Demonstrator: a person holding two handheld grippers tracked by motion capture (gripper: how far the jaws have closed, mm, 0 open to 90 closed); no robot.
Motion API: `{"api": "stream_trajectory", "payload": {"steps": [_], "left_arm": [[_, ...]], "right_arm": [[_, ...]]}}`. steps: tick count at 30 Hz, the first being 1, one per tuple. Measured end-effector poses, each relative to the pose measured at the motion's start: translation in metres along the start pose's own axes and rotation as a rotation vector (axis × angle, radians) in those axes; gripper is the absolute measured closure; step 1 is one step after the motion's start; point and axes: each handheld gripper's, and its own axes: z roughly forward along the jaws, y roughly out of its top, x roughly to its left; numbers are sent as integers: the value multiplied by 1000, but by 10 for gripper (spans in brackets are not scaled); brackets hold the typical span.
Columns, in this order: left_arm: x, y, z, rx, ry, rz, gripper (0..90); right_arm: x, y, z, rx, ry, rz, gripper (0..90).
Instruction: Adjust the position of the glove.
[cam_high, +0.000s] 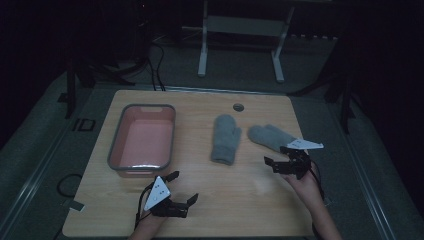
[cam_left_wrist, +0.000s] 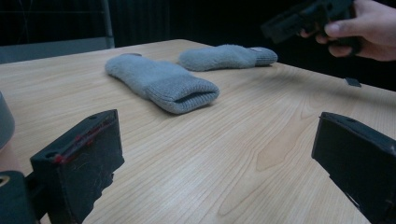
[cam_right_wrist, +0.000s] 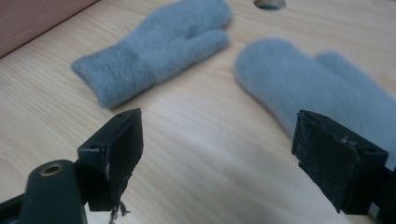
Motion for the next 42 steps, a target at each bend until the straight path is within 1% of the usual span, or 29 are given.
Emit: {"api": "stream_trajectory", "payload": {"steps": [1,2,3,4,7,9,11,12,13,14,18,20,24,26,28,29,30,32,33,35,36,37,38,39,42], "left_arm": [[0,0,0,0,0,0,21],[0,0,0,1,-1,0,21],[0,0,0,1,-2,1,21],[0,0,0,3,-2,5,21],[-1,0,0,5,-4,11,21],[-1,0,0,5,-6,12,21],[-1,0,0,6,-7,11,21],[-1,0,0,6,-7,11,21],[-1,0,0,6,-7,12,21],[-1,0,0,6,-7,14,21],[-1,0,0,8,-10,17,21],[-2,0,0,9,-13,21,21],[-2,0,0,9,-14,21,21],[-2,0,0,9,-15,20,21],[-2,0,0,9,-17,21,21],[-2,0,0,10,-17,23,21],[-3,0,0,12,-17,27,21],[-3,0,0,11,-19,34,21],[-3,0,0,11,-20,36,21],[-4,0,0,13,-22,34,21],[-4,0,0,13,-23,34,22],[-4,0,0,13,-23,34,21],[-4,0,0,13,-23,34,21],[-4,0,0,14,-23,35,21],[-4,0,1,15,-25,37,21]], "right_arm": [[0,0,0,0,0,0,165],[3,9,6,-3,22,-14,196],[3,9,6,-3,22,-14,196],[5,18,12,-13,37,-22,203],[8,29,22,-12,58,-48,204],[11,35,32,-16,94,-75,205],[12,40,41,-1,120,-85,216],[12,40,41,-1,120,-85,216],[17,45,52,12,133,-116,231],[19,46,55,15,136,-125,231],[26,56,71,13,169,-140,245],[28,61,79,27,176,-156,274],[32,71,97,48,171,-182,277],[35,75,105,57,161,-213,309],[40,79,112,64,145,-242,310],[41,81,116,67,152,-250,326],[42,82,120,76,155,-262,332],[45,84,128,97,132,-297,347],[46,84,132,111,134,-304,348],[46,85,140,127,132,-303,347],[45,86,145,136,140,-296,348],[45,86,145,136,140,-296,348],[44,86,148,142,140,-292,347],[42,88,155,156,145,-283,347],[39,91,163,176,155,-269,347]]}}
